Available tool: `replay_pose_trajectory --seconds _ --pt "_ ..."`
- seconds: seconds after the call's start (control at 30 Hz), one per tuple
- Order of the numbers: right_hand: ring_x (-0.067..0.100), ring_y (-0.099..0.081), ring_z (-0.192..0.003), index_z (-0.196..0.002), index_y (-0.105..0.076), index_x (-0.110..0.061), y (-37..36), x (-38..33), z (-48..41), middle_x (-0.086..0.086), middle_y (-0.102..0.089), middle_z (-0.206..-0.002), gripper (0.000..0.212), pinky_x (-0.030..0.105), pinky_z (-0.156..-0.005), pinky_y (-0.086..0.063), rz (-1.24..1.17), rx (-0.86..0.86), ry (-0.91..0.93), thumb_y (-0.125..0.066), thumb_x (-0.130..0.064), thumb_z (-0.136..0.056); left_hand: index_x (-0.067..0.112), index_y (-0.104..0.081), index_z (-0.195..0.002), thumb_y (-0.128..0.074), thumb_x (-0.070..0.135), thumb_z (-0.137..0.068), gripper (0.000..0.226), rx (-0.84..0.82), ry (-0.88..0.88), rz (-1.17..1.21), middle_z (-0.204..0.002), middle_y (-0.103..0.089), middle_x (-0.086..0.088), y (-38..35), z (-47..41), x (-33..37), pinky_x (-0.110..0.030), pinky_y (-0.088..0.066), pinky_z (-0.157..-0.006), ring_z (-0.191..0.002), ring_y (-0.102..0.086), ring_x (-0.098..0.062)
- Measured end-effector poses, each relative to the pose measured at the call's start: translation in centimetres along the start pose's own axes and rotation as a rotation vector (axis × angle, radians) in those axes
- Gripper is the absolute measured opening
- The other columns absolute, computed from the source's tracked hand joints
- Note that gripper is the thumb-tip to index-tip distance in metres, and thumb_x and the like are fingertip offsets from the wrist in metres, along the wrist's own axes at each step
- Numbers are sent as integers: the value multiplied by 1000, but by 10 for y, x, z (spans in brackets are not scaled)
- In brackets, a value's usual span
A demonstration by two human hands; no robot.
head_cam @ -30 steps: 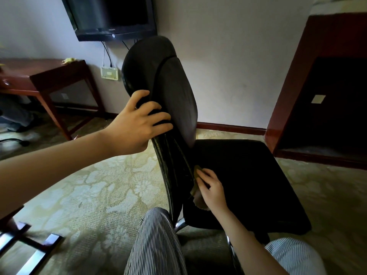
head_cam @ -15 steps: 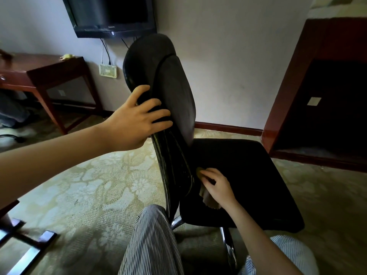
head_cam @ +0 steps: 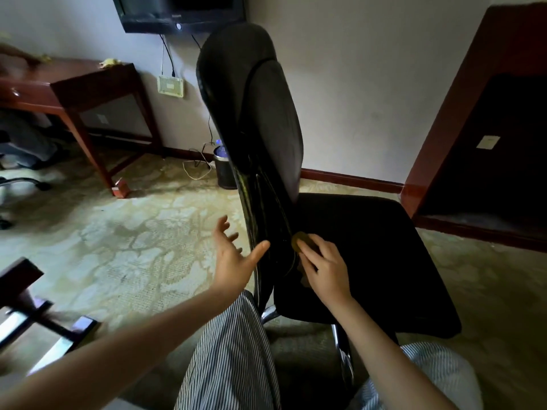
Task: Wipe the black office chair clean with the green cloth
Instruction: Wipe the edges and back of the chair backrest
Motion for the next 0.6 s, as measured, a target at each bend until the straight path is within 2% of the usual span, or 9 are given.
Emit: replay_pose_trajectory --seconds 0.07,0.13,0.2,0.27,0.3,0.37,0.47,0.53,0.6 --pt "30 -62 -89 -110 -70 -9 1 1 0 12 -65 -111 26 36 -66 -56 22 10 21 -64 -11 -84 25 -16 -138 -73 21 -77 83 -16 29 94 -140 -29 -4 -8 -8 -4 -40 -48 -95 -122 -44 -20" --pt "31 -62 -87 -109 -70 -10 3 -1 -1 13 -65 -111 28 38 -64 -55 72 24 64 -69 -7 -81 23 -18 -136 -70 15 -80 76 -38 -17 124 -140 -33 -4 -13 -12 -2 -36 -51 -91 -121 -47 -19" --pt "32 -62 -87 -107 -70 -12 5 -7 -2 13 -65 -111 25 39 -65 -55 153 34 138 -60 -13 -84 27 -22 -132 -65 11 -84 66 -75 -107 120 -134 -39 7 -17 -12 5 -25 -52 -86 -118 -50 -13" --pt "32 -63 -86 -105 -72 -13 5 -12 0 12 -66 -109 27 41 -64 -54 234 28 205 -65 -12 -78 40 -21 -124 -61 7 -86 63 -97 -176 97 -125 -40 18 -19 -11 11 -20 -52 -83 -113 -51 -4" --pt "32 -63 -85 -103 -72 -14 3 -13 3 12 -66 -108 32 42 -64 -54 270 6 234 -72 -11 -72 45 -20 -121 -60 7 -87 65 -98 -193 82 -123 -41 18 -19 -11 13 -21 -52 -84 -111 -52 0" --pt "32 -64 -85 -101 -73 -16 -9 -10 16 9 -67 -107 42 41 -63 -54 331 -87 267 -83 -12 -60 41 -19 -123 -60 6 -87 65 -95 -205 55 -125 -44 8 -21 -13 13 -24 -53 -86 -109 -52 4" --pt "27 -65 -81 -98 -73 -22 -34 5 40 3 -67 -105 49 36 -58 -54 353 -263 204 -89 -17 -51 26 -12 -136 -62 6 -85 74 -91 -203 -15 -134 -42 -1 -25 -13 7 -17 -50 -88 -114 -51 -3" --pt "25 -65 -80 -99 -73 -22 -39 16 47 2 -66 -105 52 34 -56 -54 317 -280 116 -90 -16 -50 42 -5 -133 -63 8 -84 84 -90 -201 -32 -139 -38 -2 -27 -12 1 -22 -48 -92 -120 -49 -11" --pt "28 -65 -83 -104 -71 -16 -30 21 44 6 -66 -109 42 36 -58 -55 234 -188 21 -82 -10 -64 58 -2 -124 -64 9 -84 88 -81 -195 -27 -139 -38 -5 -27 -11 -4 -30 -48 -97 -122 -48 -15"
Point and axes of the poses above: each hand's wrist, its own z-axis away from the middle knuckle, its own y-axis out of the back of the hand, x = y × z, the point moved 9 cm from there along -z, towards the middle knuckle
